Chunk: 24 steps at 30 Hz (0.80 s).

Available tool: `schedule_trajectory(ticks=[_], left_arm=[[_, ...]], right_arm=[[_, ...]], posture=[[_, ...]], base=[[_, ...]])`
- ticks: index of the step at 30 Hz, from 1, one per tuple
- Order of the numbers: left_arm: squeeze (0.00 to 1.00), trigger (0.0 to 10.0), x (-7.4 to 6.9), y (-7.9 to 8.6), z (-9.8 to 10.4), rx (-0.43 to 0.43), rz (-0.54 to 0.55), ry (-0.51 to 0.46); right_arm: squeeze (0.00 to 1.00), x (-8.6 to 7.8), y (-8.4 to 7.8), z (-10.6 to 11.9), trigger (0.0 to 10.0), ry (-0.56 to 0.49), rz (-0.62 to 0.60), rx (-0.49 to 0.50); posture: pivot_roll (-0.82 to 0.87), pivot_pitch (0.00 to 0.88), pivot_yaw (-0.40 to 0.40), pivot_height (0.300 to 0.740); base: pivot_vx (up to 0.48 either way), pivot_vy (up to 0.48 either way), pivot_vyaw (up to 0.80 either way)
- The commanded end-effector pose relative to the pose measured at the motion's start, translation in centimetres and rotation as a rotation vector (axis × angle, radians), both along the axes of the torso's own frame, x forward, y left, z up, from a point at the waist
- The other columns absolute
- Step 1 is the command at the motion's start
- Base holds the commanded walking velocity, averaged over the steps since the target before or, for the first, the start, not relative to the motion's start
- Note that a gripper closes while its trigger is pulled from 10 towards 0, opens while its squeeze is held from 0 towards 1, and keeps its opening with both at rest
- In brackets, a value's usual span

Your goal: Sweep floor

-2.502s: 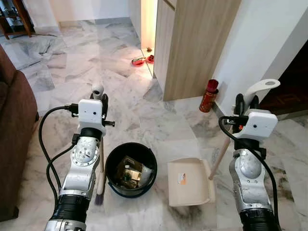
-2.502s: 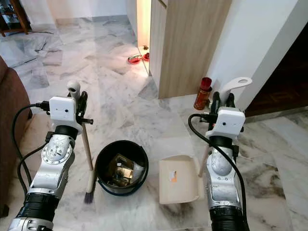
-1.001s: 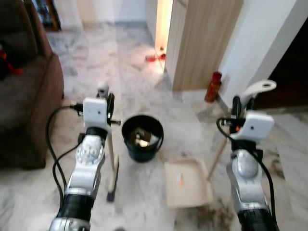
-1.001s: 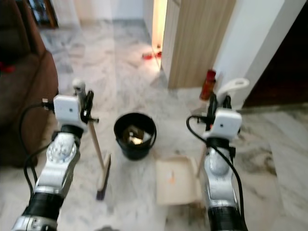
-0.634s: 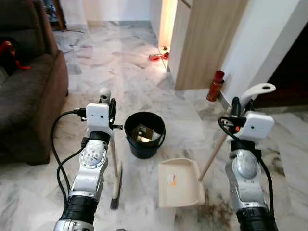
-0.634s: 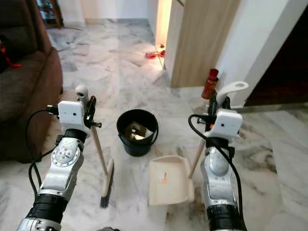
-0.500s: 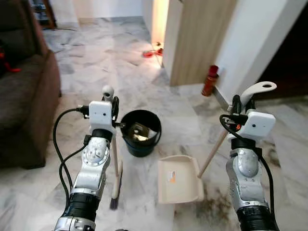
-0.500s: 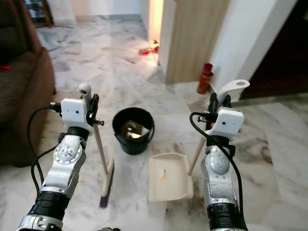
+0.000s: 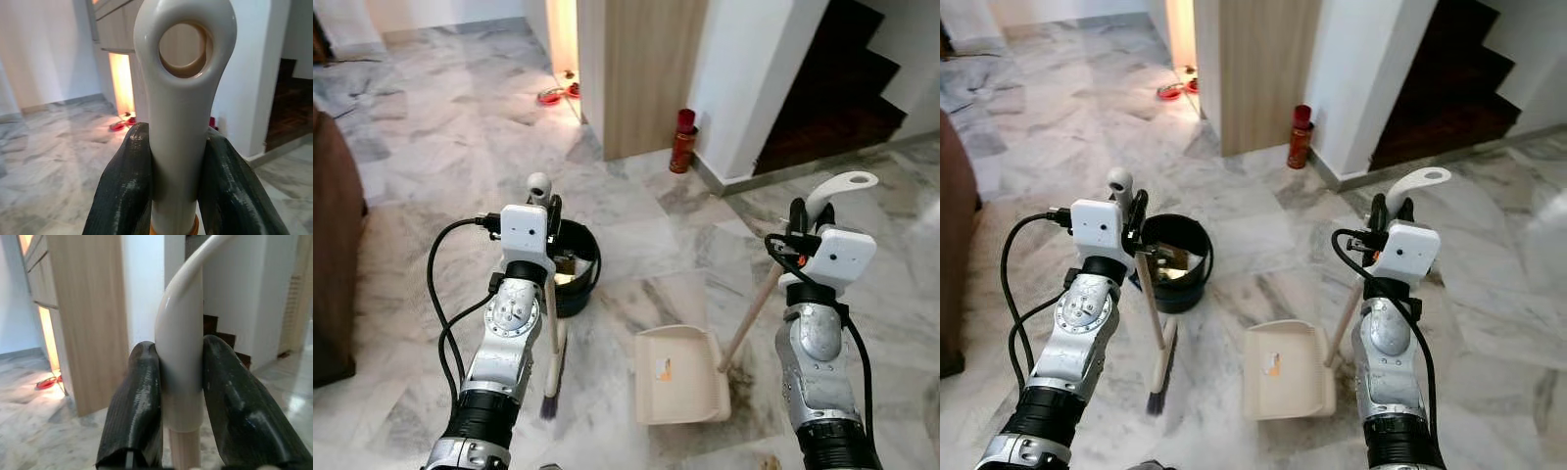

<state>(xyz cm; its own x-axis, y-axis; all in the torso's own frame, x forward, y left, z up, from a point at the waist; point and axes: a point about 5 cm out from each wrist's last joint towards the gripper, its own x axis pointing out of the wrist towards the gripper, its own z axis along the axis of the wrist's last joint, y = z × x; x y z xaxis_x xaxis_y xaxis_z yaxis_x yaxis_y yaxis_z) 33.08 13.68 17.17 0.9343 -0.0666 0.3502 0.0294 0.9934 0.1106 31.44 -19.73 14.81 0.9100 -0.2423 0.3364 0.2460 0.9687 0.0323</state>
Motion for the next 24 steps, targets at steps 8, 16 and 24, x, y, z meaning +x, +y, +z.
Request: schedule_trajectory(ticks=[8,16,24], left_arm=[[0.0,10.0,0.11,0.4,0.79,0.015,0.015,-0.037],[0.0,10.0,0.11,0.55,0.81,0.011,0.022,-0.039],[0.0,10.0,0.68,0.8,1.31,-0.02,0.033,-0.037]], right_arm=[[0.0,0.25,-0.11,0.8,10.0,-0.033,-0.003,0.003],[0.0,0.23,-0.16,0.76,10.0,-0.032,-0.003,0.003],[0.0,0.33,-0.27,1.09,10.0,-0.038,0.004,-0.005]], posture=[[0.1,0.055,-0.061,0.74],[0.1,0.05,-0.063,0.74],[0.09,0.071,-0.065,0.74]], base=[[0.0,-0.038,-0.8],[0.0,-0.312,-0.8],[0.0,-0.159,-0.8]])
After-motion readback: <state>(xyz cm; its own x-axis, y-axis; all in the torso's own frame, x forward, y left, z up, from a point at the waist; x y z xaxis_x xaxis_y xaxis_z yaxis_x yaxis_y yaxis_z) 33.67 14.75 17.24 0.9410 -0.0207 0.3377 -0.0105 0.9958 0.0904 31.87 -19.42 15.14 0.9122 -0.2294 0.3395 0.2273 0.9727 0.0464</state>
